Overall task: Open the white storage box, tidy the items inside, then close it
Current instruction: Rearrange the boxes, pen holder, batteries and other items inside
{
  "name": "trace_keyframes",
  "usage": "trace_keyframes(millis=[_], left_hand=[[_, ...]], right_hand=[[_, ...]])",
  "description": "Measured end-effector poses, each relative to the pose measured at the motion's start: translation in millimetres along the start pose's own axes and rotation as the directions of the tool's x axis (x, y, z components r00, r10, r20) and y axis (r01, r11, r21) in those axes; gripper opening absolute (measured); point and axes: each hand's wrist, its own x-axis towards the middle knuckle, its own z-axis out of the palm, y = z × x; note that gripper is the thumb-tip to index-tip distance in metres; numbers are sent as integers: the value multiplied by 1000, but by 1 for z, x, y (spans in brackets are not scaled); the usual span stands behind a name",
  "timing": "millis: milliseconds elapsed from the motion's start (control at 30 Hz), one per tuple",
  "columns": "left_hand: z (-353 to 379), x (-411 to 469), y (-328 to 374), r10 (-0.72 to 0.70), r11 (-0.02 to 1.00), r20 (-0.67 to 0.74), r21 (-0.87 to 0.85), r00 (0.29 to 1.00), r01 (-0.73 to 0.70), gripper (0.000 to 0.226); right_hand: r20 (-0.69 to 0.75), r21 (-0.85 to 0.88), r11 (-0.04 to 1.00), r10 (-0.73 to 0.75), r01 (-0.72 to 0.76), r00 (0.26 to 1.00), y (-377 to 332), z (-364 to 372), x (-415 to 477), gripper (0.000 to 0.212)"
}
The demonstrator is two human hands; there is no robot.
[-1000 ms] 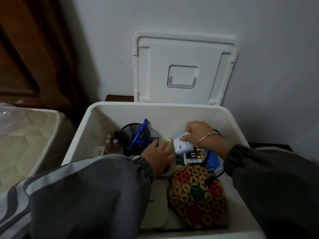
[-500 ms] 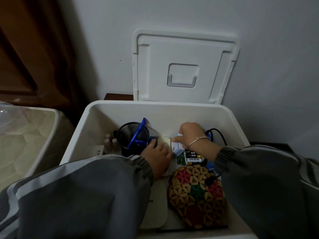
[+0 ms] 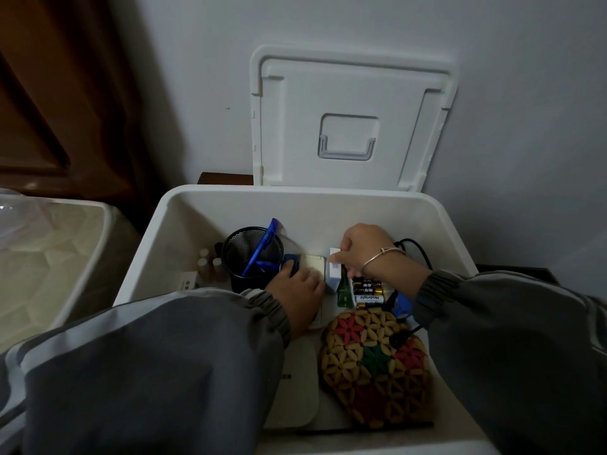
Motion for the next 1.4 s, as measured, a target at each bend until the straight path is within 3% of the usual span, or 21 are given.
trace_keyframes(millis=[167,267,400,533,600,733,900,1133,1400], left_hand=[[-3,2,1,-80,990,-82,-122,993,69,53],[-4,5,3,-142,952,-219,-296,965,73,40],[-4,14,2,-184,862,-317,-507,930,-2,57],[-2,28,-1,-177,825,-323,-563,930,-39,76],[-3,34,-2,-165,806,-304,-590,938,-50,76],[-1,43,-4,-174,766,-286,-641,942,-54,70],[4,43,-5,-211,721,-302,-691,930,-60,69],[3,33,1,-209,843,-402,-537,891,-44,57],[-2,32,3,-248,815,-339,-579,907,7,53]], right_hand=[[-33,-125,992,-33,29,999,3,-21,-14,35],[-211,-107,991,-103,82,972,11,-44,-26,23],[-481,-74,986,-164,147,861,38,-69,-42,17],[-598,-117,987,-161,113,785,65,-71,-45,31],[-595,-125,988,-147,90,790,72,-67,-42,42],[-483,-6,999,-47,50,874,78,-52,-33,49],[-454,-66,997,-71,46,888,80,-47,-31,50],[-470,-153,988,-97,27,877,78,-46,-31,50],[-460,-141,990,-81,17,884,76,-47,-32,49]])
